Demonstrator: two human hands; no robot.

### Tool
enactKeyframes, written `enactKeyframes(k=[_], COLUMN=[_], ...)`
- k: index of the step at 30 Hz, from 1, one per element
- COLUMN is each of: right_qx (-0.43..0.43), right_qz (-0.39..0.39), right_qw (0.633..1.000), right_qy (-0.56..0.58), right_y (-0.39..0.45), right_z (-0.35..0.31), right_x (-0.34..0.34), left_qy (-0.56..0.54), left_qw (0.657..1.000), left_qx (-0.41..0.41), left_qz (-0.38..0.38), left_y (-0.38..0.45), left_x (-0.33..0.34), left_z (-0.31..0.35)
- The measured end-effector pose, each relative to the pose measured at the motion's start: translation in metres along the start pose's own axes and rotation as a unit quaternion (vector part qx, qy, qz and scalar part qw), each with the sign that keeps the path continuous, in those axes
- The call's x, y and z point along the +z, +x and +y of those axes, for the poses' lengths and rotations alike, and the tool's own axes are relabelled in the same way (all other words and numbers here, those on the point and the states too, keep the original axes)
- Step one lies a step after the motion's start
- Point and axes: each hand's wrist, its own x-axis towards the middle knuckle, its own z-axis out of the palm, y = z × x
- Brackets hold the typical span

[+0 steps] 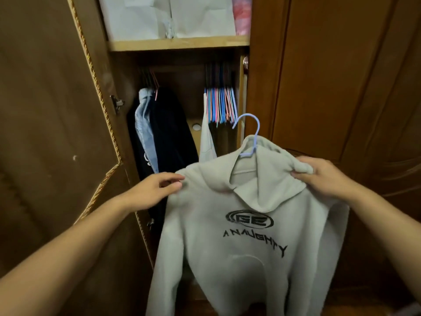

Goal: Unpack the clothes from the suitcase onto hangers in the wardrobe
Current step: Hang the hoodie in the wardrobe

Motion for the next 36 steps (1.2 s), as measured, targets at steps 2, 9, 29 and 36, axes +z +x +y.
enactKeyframes(k=[2,9,29,36], right_qx=[0.008,0.016,0.037,-0.003], right_qz=[-0.006,-0.018,0.084,0.067], right_qw=[1.000,0.999,0.994,0.997], right_qy=[0.009,0.027,-0.061,-0.045], right_y=[0.002,-0.008,-0.021,-0.024], right_z=[-0.004,-0.009,-0.001,-0.014], right_x=[-0.005,-0.021,-0.024,-0.009], left_qy=[0.095,0.078,0.006,0.159], left_qw=[0.993,0.976,0.963,0.965], left_qx=[0.048,0.079,0.097,0.170], left_qz=[0.045,0.187,0.250,0.122], left_y=[0.007,0.029,0.053,0.029], left_x=[0.019,0.026,0.001,0.026], left_z=[-0.007,0.007,0.096,0.091])
